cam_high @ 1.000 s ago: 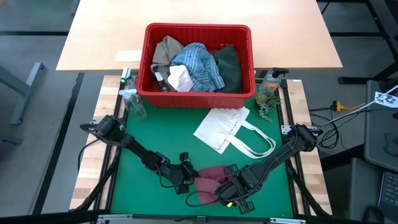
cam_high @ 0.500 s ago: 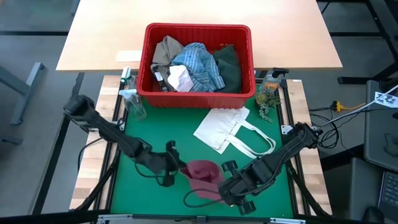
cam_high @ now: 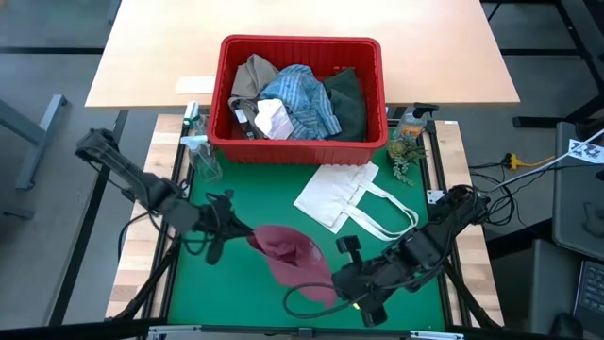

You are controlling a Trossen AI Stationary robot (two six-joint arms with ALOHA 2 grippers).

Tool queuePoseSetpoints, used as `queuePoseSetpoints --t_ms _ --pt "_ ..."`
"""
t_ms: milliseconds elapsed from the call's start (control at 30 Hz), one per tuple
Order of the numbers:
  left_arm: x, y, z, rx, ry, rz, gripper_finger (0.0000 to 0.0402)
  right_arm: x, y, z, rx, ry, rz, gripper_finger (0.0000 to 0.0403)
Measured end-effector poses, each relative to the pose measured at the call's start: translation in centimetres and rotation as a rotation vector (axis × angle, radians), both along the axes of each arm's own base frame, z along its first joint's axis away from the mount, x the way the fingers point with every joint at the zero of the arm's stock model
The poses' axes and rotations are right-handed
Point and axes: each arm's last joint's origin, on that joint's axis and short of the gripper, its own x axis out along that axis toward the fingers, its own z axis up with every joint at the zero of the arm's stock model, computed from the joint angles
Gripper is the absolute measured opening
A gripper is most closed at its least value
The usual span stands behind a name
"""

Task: Fold Laundry from Bin
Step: Remove the pink underwear from the red bin

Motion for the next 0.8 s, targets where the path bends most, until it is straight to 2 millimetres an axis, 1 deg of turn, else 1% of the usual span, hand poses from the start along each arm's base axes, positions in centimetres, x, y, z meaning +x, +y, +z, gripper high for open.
queuePoseSetpoints --t_ms 133,267,367,533,633,700,800 --pt "-2.1 0.8 0.1 -0.097 0.09 -0.003 0.0 0.0 0.4 0.1 0.032 0.0 0.022 0.0001" --pt "-2.9 0.6 -0.2 -0.166 0.162 -0.03 0.0 -0.3 1.2 -0.1 -0.013 -0.053 -0.004 0.0001" --pt "-2.7 0.1 -0.5 -0.204 0.189 -0.04 0.0 -0.3 2.3 -0.6 0.0 -0.082 0.011 0.0001" --pt "-2.1 -0.6 -1.0 -0.323 0.248 0.002 0.0 -0.4 3.8 -2.7 -0.004 -0.05 0.031 0.0001" --pt "-1.6 -1.2 -1.1 -0.38 0.251 0.006 0.0 -1.3 4.0 -3.7 -0.052 0.035 0.012 0.0001" --pt "-1.1 -1.5 -1.4 -0.382 0.256 0.004 0.0 -2.0 3.9 -4.2 -0.094 0.078 -0.043 0.0001" --pt "0.1 -1.6 -2.2 -0.358 0.267 0.059 0.0 -2.9 3.7 -5.0 -0.199 0.121 -0.098 0.0001"
